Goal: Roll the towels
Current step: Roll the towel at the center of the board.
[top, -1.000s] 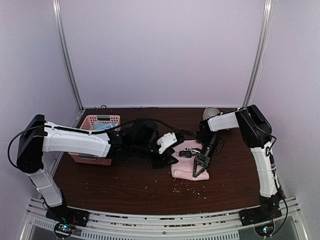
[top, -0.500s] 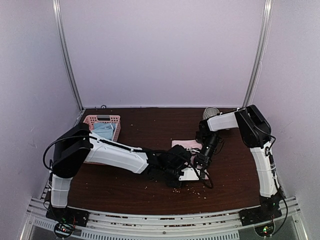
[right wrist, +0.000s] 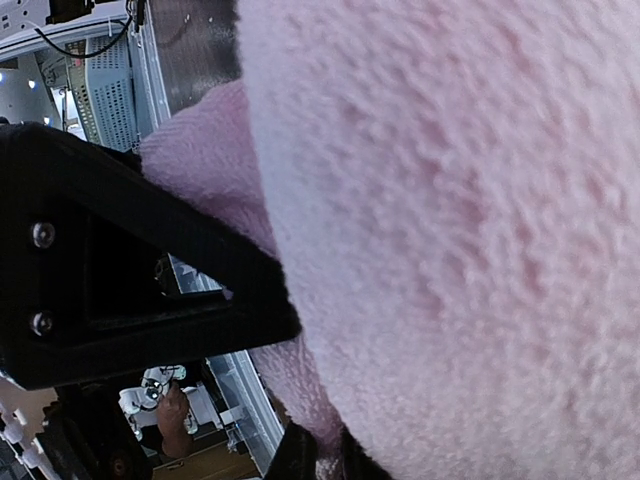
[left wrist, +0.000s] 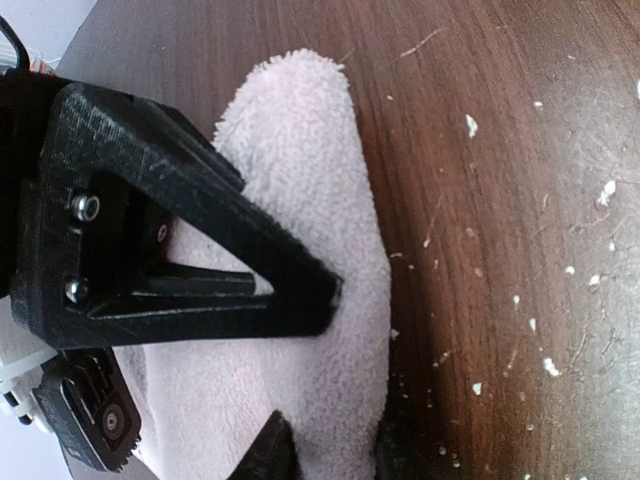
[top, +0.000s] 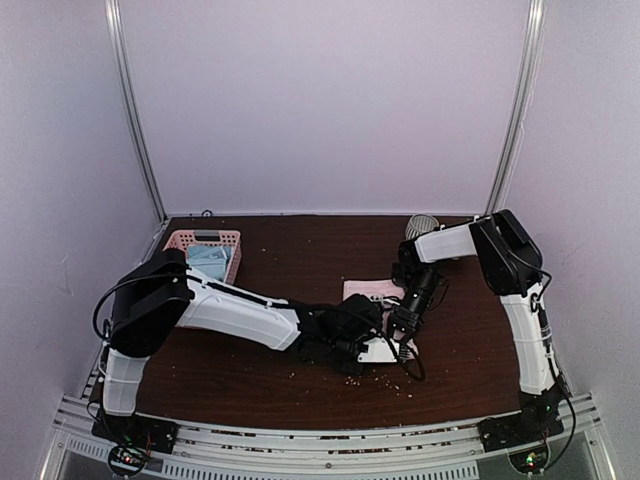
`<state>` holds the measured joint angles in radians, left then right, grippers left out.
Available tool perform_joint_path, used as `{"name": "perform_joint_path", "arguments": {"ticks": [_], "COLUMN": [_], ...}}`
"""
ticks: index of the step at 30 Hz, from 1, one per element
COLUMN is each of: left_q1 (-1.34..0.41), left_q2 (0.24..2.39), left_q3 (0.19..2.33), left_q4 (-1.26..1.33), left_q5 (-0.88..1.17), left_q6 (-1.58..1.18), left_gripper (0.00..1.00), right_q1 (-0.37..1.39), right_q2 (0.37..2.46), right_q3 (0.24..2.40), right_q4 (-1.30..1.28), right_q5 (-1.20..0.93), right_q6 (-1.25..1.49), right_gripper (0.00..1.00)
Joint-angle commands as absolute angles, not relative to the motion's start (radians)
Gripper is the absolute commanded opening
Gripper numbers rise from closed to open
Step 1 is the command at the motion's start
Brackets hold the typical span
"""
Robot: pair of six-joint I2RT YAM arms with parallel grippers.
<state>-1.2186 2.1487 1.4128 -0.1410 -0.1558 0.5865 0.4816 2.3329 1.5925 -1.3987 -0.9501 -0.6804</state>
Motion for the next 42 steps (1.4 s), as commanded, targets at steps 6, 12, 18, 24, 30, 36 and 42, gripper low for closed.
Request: {"name": "perform_joint_path", "arguments": {"ticks": [6,12,18,24,30,36,42], "left_q1": [-1.215,-1.211,-1.147,-1.035,-0.948,-0.915,-0.908], "left_q2": [2.172,2.165,2.237,2.406,2.525,2.554,2.561], "left_q3": [1.452,1.493,1.608,1.838,1.959,1.986,1.972], "left_q4": [-0.229,-0.340,-0.463,-0.624,-0.693,-0.701,-0.701], "left_q5": [-0.093,0.047,0.301,0.646,0.866,0.901,0.897], "left_q6": [0.543,0.448,0.311,0.153,0.009,-0.043,-0.050], "left_gripper": [0.11,0.08,0.08,0.09,0.08,0.07,0.07], "right_q1": [0.474,0.388,0.253,0.194,0.241,0.410,0.627], "right_q2": [2.210,2.050,1.855,1.586,1.361,1.369,1.373], "right_q3": [1.614,1.776,1.843,1.651,1.470,1.355,1.174], "right_q4": [-1.356,-1.346,-1.215,-1.132,-1.076,-1.169,-0.989], "right_q5": [-0.890,-0.809,-0.822,-1.158,-1.156,-0.927,-0.627], "right_q6": [-0.748,-0.665,-0.544,-0.680,-0.811,-0.947,-0.859], "right_gripper": [0.25,0.33,0.31,0.31,0.37,0.32,0.31]}}
